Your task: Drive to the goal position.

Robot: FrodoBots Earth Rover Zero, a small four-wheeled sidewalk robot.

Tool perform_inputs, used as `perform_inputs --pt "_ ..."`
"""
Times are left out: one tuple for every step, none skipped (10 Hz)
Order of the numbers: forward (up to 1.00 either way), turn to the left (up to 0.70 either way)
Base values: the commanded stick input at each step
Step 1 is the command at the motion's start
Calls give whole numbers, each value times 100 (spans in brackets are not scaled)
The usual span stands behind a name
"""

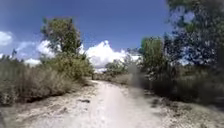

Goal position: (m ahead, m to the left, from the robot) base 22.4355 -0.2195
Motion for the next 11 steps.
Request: perform_inputs --pt "44 2" --pt "44 2" --pt "44 2" --pt "44 2" --pt "44 2" --pt "44 2" --pt "44 2" --pt "44 2" --pt "44 2" --pt "44 2" --pt "44 2"
